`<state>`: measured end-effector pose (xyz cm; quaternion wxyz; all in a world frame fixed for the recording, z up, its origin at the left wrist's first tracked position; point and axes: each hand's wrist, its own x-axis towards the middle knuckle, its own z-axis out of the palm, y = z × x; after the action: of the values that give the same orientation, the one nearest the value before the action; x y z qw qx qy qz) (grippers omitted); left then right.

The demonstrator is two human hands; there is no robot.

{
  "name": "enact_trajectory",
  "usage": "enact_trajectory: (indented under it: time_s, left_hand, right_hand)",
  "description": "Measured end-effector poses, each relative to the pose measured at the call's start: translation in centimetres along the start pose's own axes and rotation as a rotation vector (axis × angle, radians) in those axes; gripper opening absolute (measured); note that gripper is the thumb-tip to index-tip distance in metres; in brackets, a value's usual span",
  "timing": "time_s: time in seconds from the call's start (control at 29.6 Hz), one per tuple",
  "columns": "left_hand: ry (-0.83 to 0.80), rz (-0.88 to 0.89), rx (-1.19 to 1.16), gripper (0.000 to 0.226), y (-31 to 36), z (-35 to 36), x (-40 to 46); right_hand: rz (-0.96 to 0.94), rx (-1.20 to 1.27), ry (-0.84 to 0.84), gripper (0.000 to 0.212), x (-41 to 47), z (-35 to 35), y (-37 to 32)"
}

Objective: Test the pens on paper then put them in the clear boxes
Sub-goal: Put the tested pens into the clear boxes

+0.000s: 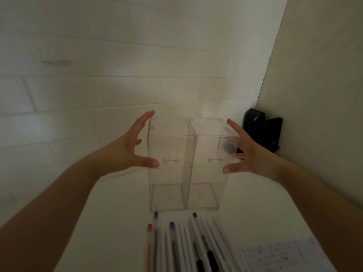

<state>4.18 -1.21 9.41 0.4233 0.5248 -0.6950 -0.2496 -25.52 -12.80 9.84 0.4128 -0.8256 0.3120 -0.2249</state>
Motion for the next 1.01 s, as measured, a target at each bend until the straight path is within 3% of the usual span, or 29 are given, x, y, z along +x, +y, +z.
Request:
enact_trajectory:
  time_s: [0.14,0.3,0.44,0.51,0.64,0.74,0.85,1.01]
  left_hand:
    - [-0.042,0.033,-0.008,0.102,0.5,-0.4,0.9]
    - [0.029,0.039,-0.210,0.093,1.0,-0.2,1.2]
    - [0.099,-0.010,-0.291,0.078,1.4,-0.3,2.5]
    - [0.131,-0.051,-0.378,0.069,1.6,-0.2,3.3]
    - [0.241,-0.151,-0.475,0.070,2.6,0.1,4.5]
    - [0.268,-0.209,-0.478,0.075,3.5,0.4,5.0]
    - [0.311,-0.280,-0.480,0.075,4.1,0.6,5.4]
    - [0.420,-0.387,-0.474,0.079,4.3,0.5,6.7]
  right_hand:
    - [-0.045,0.019,0.036,0.109,0.8,-0.3,-0.5]
    - [-0.074,0.117,0.010,0.104,0.8,-1.3,0.2]
    - [-0.021,0.172,0.031,0.086,2.8,-1.9,-0.2]
    - [-0.004,0.192,0.060,0.091,3.3,-2.2,-0.3]
    - [-0.049,0.209,0.039,0.070,2.8,-2.0,-0.9]
    - [-0.028,0.239,0.095,0.072,3.3,-1.8,-1.8]
    - [-0.036,0.290,0.161,0.039,3.8,-1.8,-3.0]
    - [0.071,0.422,0.159,0.055,5.1,-3.2,-4.8]
